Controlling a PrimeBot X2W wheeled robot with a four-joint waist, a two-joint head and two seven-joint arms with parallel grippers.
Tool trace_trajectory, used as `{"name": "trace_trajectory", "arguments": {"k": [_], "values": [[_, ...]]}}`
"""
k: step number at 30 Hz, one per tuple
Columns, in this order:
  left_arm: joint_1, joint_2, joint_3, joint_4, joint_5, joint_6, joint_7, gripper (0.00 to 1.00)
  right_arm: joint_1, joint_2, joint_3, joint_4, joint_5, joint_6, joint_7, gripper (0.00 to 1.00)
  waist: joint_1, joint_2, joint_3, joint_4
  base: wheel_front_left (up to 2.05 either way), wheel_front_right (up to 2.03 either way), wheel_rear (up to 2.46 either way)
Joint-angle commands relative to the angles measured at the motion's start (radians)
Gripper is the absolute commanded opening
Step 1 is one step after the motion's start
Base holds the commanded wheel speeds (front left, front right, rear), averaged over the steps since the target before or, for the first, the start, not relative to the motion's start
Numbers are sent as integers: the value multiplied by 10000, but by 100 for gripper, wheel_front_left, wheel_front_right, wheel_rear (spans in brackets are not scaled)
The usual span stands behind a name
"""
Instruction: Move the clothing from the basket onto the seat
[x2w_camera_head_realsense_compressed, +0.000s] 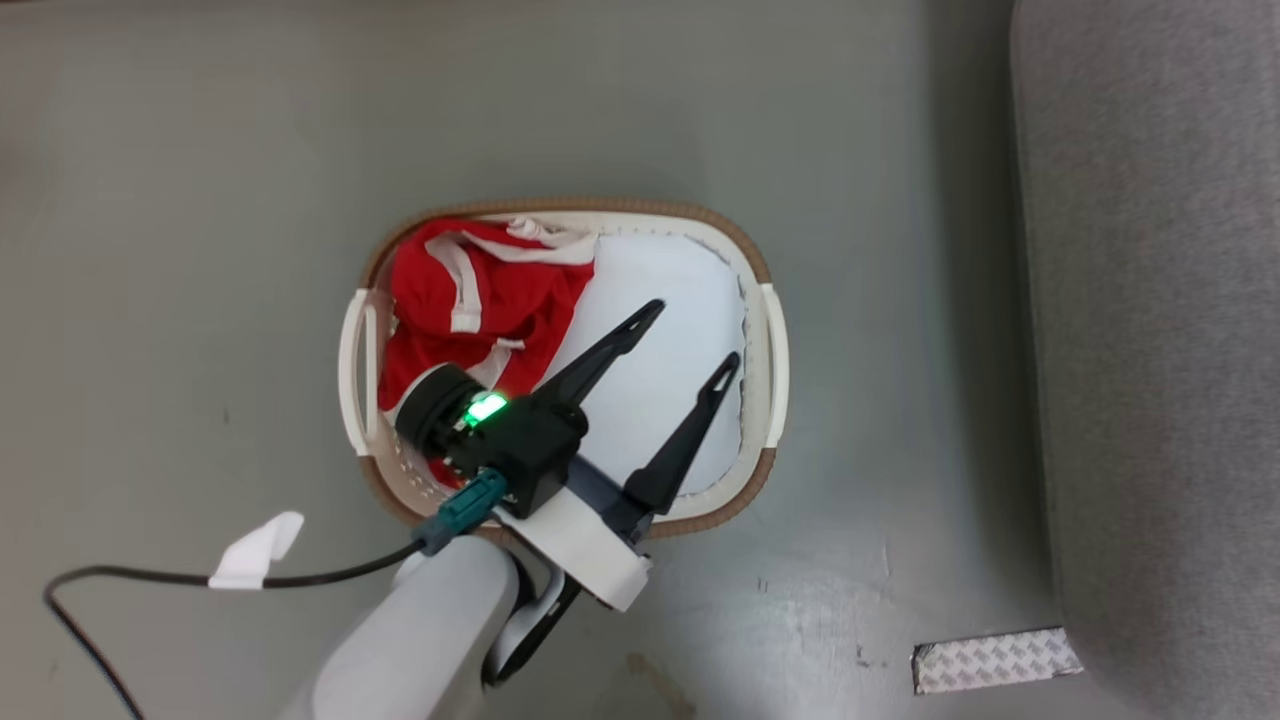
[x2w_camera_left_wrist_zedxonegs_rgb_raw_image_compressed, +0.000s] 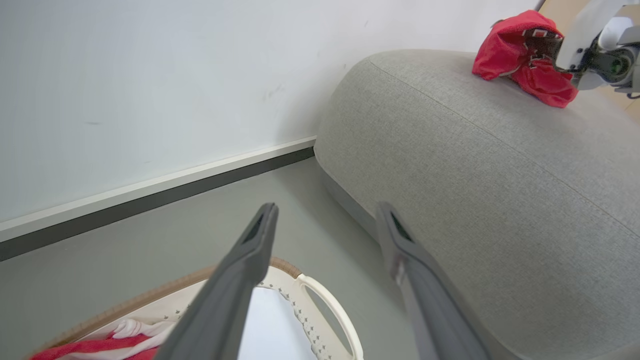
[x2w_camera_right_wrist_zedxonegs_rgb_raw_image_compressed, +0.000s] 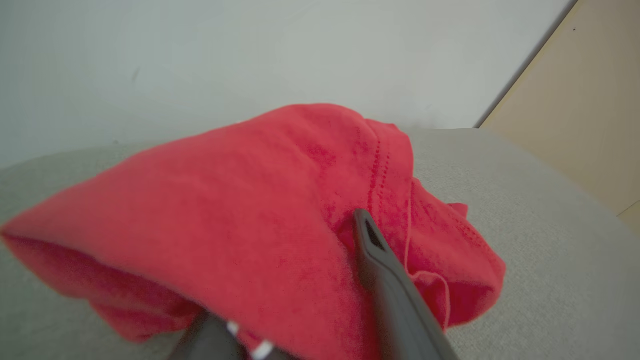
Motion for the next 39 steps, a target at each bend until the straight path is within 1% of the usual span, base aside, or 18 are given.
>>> {"name": "trace_trajectory", "arguments": {"k": [1, 4, 7, 9, 11, 14, 17, 21, 26, 30, 33, 35, 37, 39], "values": [[212, 87, 80, 94, -106, 66, -63, 100, 284, 68, 51, 161, -221, -25, -187, 100, -2, 0, -472, -214, 0, 0, 0], [537, 188, 226, 262, -279, 163, -132, 100, 746, 279, 358, 425, -588, -25, -492, 100, -2, 0, -1147, -453, 0, 0, 0], [1008, 281, 385, 394, -403, 254, -175, 100, 1373, 575, 778, 513, -605, -25, -641, 100, -2, 0, -1897, -711, 0, 0, 0], [1355, 365, 539, 439, -529, 357, -203, 100, 1797, 873, 1158, 350, -393, -23, -701, 100, -2, 0, -2385, -864, 0, 0, 0], [1738, 412, 730, 455, -660, 504, -209, 100, 2238, 1202, 1649, -228, 62, -25, -693, 100, -2, 0, -2857, -960, 0, 0, 0], [2325, 405, 1119, 354, -918, 706, -214, 100, 3382, 1750, 2611, -1171, 1018, -25, -675, 100, -2, 0, -3519, -976, 0, 0, 0], [2962, 343, 1596, 177, -930, 913, -213, 100, 4638, 1993, 3531, -2336, 2124, -25, -674, 100, -2, 0, -4206, -823, 0, 0, 0], [3882, 207, 2403, -97, -852, 1224, -215, 100, 6531, 2281, 4931, -3738, 3259, -25, -673, 100, -2, 0, -5013, -498, 0, 0, 0], [5132, 31, 3565, -326, -557, 1423, -216, 100, 8523, 2452, 6162, -5156, 4057, -25, -674, 100, -2, 0, -5918, -51, 0, 0, 0], [6082, -187, 4500, -374, -257, 1424, -217, 100, 9734, 2599, 7176, -5874, 4517, -25, -674, 100, -2, 0, -6480, 240, 0, 0, 0], [6609, -379, 5092, -418, -19, 1298, -217, 100, 10342, 2601, 8109, -6008, 5078, -25, -675, 100, -2, 0, -6665, 403, 0, 0, 0], [6865, -532, 5339, -345, 86, 1156, -217, 100, 10652, 2590, 8595, -6064, 5342, -25, -675, 100, -2, 0, -6769, 526, 0, 0, 0], [7052, -634, 5561, -251, 218, 989, -218, 100, 10869, 2571, 8864, -6097, 5705, -25, -675, 100, -2, 0, -6860, 611, 0, 0, 0], [7190, -771, 5751, -163, 332, 833, -218, 100, 11047, 2586, 9048, -6086, 5809, -25, -675, 100, -2, 0, -6955, 688, 0, 0, 0]]}}
